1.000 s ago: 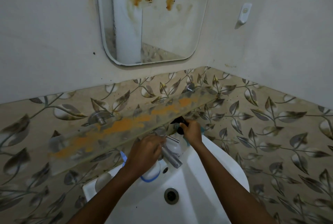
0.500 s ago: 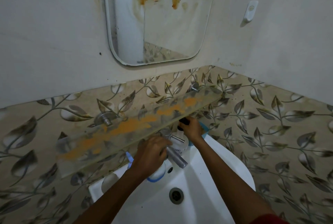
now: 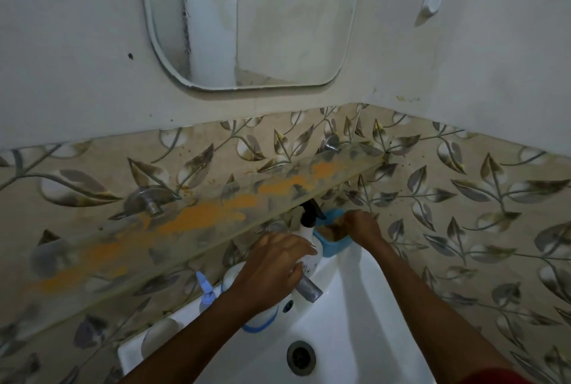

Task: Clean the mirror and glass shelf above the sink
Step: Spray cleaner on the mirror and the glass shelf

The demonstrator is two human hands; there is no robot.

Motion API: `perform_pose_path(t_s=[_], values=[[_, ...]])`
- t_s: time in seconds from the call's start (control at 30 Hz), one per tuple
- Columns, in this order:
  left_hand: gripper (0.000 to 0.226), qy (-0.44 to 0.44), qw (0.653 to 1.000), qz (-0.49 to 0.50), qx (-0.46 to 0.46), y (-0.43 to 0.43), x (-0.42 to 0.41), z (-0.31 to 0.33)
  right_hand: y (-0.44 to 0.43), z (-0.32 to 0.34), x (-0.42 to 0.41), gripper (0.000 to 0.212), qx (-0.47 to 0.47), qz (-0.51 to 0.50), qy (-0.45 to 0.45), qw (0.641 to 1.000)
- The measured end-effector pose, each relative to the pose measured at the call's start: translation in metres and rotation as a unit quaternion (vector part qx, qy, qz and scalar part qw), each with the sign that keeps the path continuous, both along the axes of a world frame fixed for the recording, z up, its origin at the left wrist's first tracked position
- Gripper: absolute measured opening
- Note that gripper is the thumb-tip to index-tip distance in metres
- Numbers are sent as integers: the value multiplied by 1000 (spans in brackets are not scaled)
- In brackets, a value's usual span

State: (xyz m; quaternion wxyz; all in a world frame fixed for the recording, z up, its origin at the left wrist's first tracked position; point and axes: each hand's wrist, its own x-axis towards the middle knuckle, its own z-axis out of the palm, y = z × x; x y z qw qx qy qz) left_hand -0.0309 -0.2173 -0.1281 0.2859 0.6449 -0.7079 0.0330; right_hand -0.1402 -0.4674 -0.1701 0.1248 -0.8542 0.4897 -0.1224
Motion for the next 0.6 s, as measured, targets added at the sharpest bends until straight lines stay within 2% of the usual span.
perform_pose_path(t_s=[0.07, 0.27, 0.47, 0.6], values=[[33, -27, 999, -24, -11, -4, -3, -3, -10, -10, 16, 25, -31, 40, 76, 996], [33, -56, 998, -8, -6, -9, -1, -20, -31, -42, 48, 26, -94, 85, 193, 973], [32, -36, 999, 11, -21, -4, 10, -16, -44, -47, 58, 37, -94, 89, 277, 952], [33, -22, 1000, 11, -19, -6, 11, -16, -47, -39, 56, 36, -86, 99, 283, 950]])
